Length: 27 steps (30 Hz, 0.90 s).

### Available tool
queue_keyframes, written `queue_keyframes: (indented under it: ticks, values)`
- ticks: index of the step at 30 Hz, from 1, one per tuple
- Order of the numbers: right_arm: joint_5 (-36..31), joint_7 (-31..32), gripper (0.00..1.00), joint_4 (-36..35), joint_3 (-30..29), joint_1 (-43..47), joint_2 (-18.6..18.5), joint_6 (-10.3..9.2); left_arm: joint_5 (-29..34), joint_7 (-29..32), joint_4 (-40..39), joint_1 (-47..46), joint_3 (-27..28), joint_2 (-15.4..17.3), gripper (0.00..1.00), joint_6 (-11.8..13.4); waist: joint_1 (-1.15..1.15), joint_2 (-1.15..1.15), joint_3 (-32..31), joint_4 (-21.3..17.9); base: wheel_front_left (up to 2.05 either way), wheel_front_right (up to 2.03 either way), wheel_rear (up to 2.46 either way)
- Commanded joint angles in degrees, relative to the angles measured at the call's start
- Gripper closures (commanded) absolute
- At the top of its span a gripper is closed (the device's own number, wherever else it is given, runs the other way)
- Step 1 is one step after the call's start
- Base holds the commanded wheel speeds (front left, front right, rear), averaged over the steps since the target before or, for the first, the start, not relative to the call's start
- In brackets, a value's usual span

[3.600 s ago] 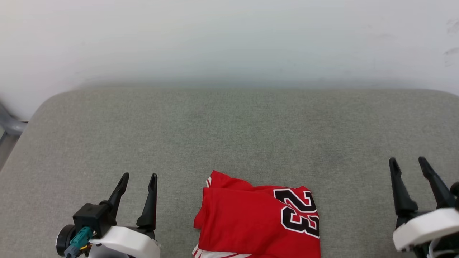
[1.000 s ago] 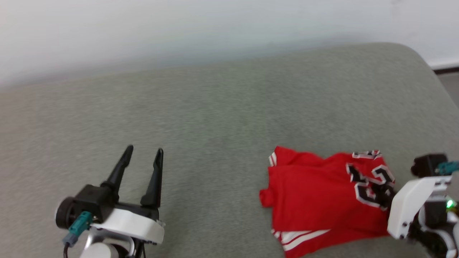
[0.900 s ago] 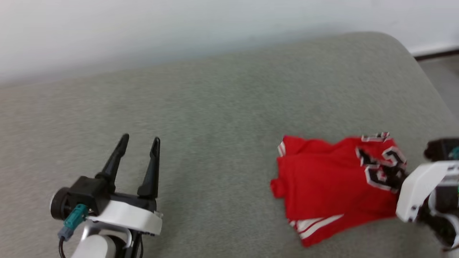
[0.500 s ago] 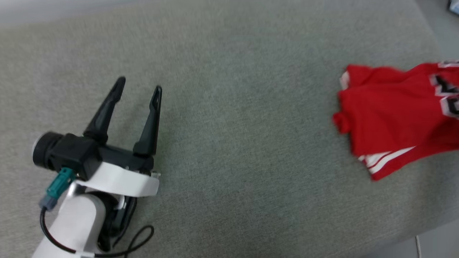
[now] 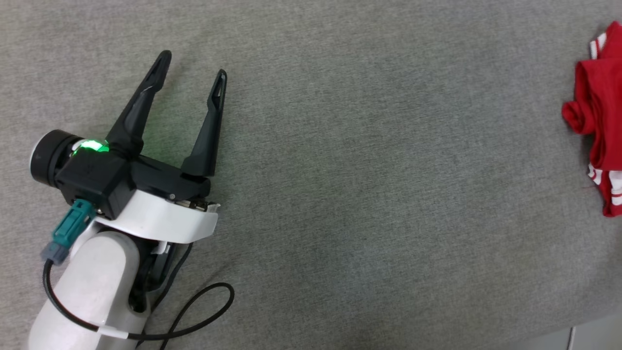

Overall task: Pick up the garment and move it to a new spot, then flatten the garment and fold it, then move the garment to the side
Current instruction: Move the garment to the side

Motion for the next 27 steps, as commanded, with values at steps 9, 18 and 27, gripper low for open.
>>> queue_keyframes:
  ticks: [9,18,27]
  values:
    - [-7.7,-10.5,0.00,1.3,-4.8,0.2,1.0,-0.06,-1.3,-2.7,4.1,1.9,-1.1,-2.2,0.00,0.0,-0.01,0.00,-5.3,1.8,0.00,0.00,0.00]
    - [-6.3,-15.9,0.00,-5.9,1.4,7.8,4.2,-0.06,-3.4,-4.7,9.1,8.0,0.0,-4.4,0.00,1.5,-0.01,0.00,-15.7,3.5,0.00,0.00,0.00]
    - [-2.3,-19.6,0.00,-12.7,10.5,18.7,8.6,-0.07,-5.6,-5.3,12.4,15.9,2.0,-6.5,0.00,3.5,-0.01,0.00,-24.6,6.3,0.00,0.00,0.00]
